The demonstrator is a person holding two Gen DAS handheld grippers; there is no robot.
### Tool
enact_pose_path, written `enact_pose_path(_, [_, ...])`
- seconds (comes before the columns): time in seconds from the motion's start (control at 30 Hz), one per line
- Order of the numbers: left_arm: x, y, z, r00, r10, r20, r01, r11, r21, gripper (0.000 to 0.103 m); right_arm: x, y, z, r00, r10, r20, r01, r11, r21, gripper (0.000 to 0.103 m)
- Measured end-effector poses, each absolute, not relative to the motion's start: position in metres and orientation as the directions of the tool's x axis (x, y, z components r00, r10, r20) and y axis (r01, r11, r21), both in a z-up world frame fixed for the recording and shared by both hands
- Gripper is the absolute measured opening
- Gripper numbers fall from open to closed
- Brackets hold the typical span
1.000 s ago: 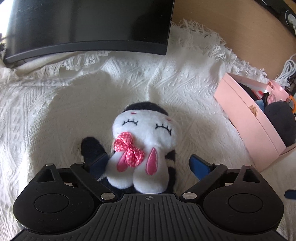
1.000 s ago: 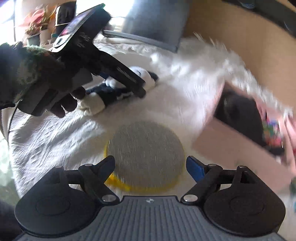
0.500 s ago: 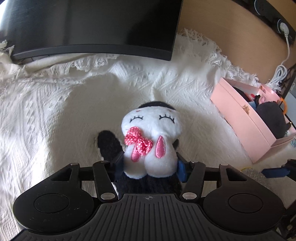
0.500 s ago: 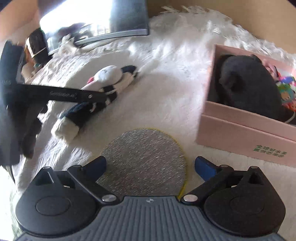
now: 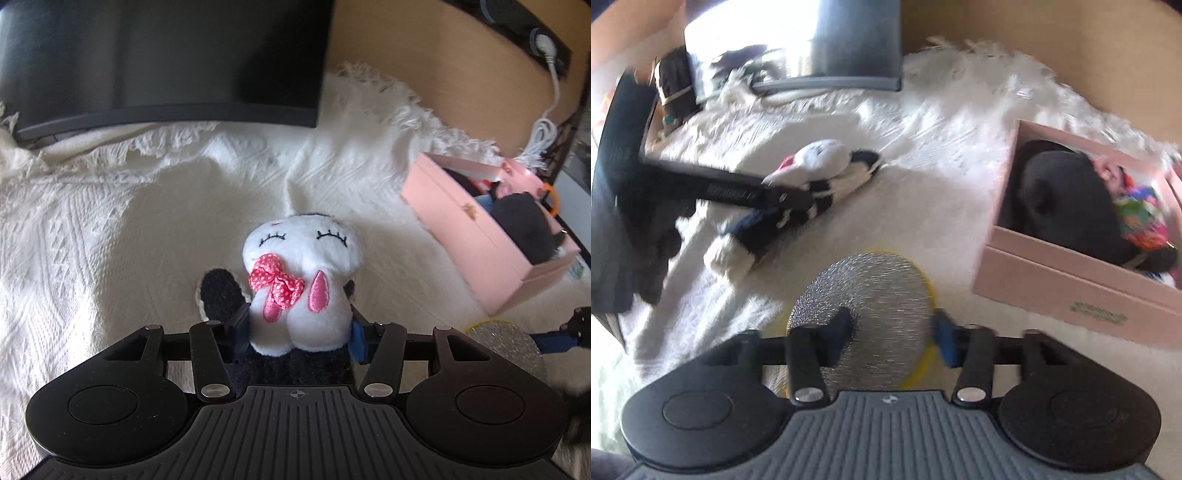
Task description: Organize soft objects
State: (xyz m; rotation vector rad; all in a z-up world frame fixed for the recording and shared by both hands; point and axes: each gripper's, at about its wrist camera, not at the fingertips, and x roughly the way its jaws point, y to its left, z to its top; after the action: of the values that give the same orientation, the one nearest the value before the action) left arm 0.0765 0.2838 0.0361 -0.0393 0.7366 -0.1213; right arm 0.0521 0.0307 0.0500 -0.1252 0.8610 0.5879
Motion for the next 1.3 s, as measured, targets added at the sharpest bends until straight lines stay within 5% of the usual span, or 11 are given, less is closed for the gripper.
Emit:
enact_pose_path(0.13, [0.061, 0.276, 0.043, 0.732, -0.179, -0.658, 0.155, 0.983, -0.094, 0.055, 0.048, 0.005, 0.066, 0.47, 0.485, -0.737, -0.5, 0.835, 0.23, 0.024])
enact_pose_path(0.33, [0.038, 0.26, 0.051, 0.713, -0.262, -0.651, 0.212, 0.965, -0.158, 0.055, 0.052, 0.0, 0.054, 0.321, 0.581, -0.748, -0.49, 0.777, 0.394, 0.028])
enact_pose_path(0.57, [0.016, 0.249, 0.039, 0.725, -0.204, -0.658, 0.141, 0.979, -0.149, 0.055, 0.075, 0.008, 0.015, 0.174, 0.708, -0.684, -0.422, 0.681, 0.598, 0.032])
enact_pose_path(0.73, [-0.002, 0.246, 0.044, 0.735, -0.12, -0.667, 0.04, 0.99, -0.134, 0.055, 0.059, 0.0, 0.042, 0.194, 0.725, -0.661, -0.515, 0.648, 0.56, 0.018])
enact_pose_path(0.93, [-0.031, 0.216, 0.073, 0.756, -0.104, -0.647, 0.079, 0.995, -0.068, 0.055, 0.039, -0.056, 0.07, 0.305, 0.663, -0.684, -0.515, 0.719, 0.467, 0.017])
enact_pose_path(1.3, [0.018, 0.107, 0.163, 0.791, -0.292, -0.538, 0.312, 0.948, -0.057, 0.056, -0.001, -0.184, 0.117, 0.606, 0.474, -0.639, -0.351, 0.88, 0.32, 0.017])
